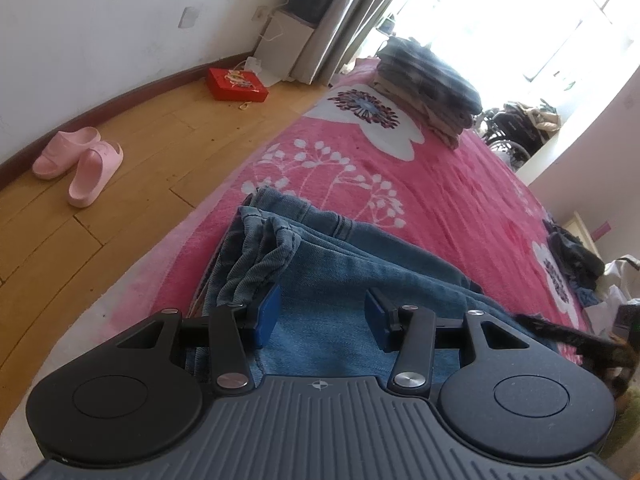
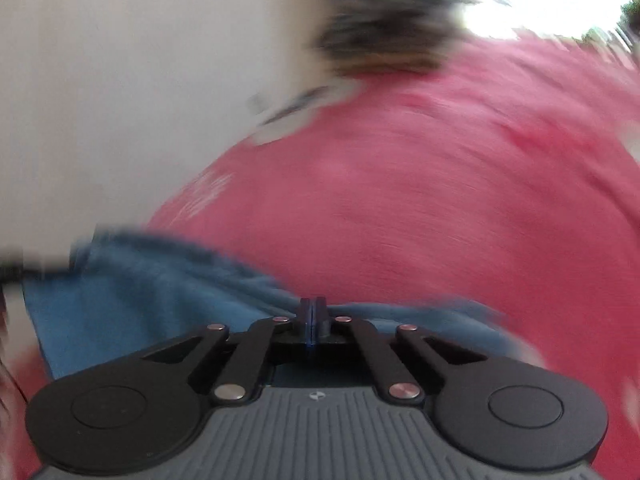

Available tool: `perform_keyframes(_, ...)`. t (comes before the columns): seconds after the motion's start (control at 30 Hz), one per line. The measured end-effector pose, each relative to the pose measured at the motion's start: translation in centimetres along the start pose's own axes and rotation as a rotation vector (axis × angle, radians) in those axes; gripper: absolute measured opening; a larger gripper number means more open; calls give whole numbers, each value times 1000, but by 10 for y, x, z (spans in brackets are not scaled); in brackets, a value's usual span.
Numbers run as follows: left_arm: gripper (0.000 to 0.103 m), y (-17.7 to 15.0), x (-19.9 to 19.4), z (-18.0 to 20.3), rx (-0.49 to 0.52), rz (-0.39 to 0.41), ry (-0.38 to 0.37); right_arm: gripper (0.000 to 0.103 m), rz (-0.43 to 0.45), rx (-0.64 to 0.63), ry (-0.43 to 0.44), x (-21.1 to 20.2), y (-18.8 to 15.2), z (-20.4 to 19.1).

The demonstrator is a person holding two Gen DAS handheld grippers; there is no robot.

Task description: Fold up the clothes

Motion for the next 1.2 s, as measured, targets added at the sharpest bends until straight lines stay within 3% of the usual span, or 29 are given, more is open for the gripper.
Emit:
perform_keyframes(0.07, 48, 0, 0, -1, -7, 2, -5, 3, 42, 64, -16, -30, 1, 18)
perform_keyframes(0.2, 48, 1, -1, -3, -24, 4, -9, 14, 54, 127, 160, -73, -14, 10)
perform_keyframes(0.27, 48, 1, -1, -3, -32, 3, -9, 18, -18, 89, 146, -76, -36, 6)
perform_keyframes(0.3, 48, 2, -1, -3, -35, 2, -9, 16, -49, 91, 113, -75, -44, 13)
perform_keyframes(0.33, 48, 2, -1, -3, -38, 1, -9, 7, -49, 131, 95, -80, -46, 23)
perform_keyframes(0.4, 48, 3, 0, -2, -38, -1, -3, 7, -47, 210, 59, -88, -50, 44)
perform_keyframes(0.43, 48, 3, 0, -2, -37, -2, -1, 18, -38, 255, 52, -91, -49, 53)
perform_keyframes(0.47, 48, 3, 0, -2, -36, -1, 0, 40, -18, 307, 60, -95, -46, 60)
perform_keyframes(0.57, 48, 2, 0, -3, -42, 7, -2, 54, 24, 462, 96, -99, -38, 80)
perform_keyframes(0.63, 48, 1, -1, -3, -45, 11, -2, 58, -27, 562, 163, -80, -40, 89)
perform_keyframes(0.77, 48, 2, 0, -4, -39, 10, -6, 58, -98, 627, 234, -55, -46, 95)
perform_keyframes(0.93, 48, 6, -3, -3, -30, -9, -3, 57, -241, 608, 340, -52, -60, 75)
perform_keyframes(1.07, 61, 19, -27, 2, 21, 45, 41, 57, -230, 646, 391, -41, -56, 73)
perform_keyframes(1.2, 64, 22, -34, -10, 15, 43, 98, 48, -224, 694, 442, -16, -50, 72)
Point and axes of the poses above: each gripper's, at about its wrist camera, not at the fingertips, and x roughly the way its jaws point, z to its right, y to its top, the point moved 5 cm from there along x, roughly the way its jaws point, and after that the axes turned 4 degrees about z, right-handed, at the moved point
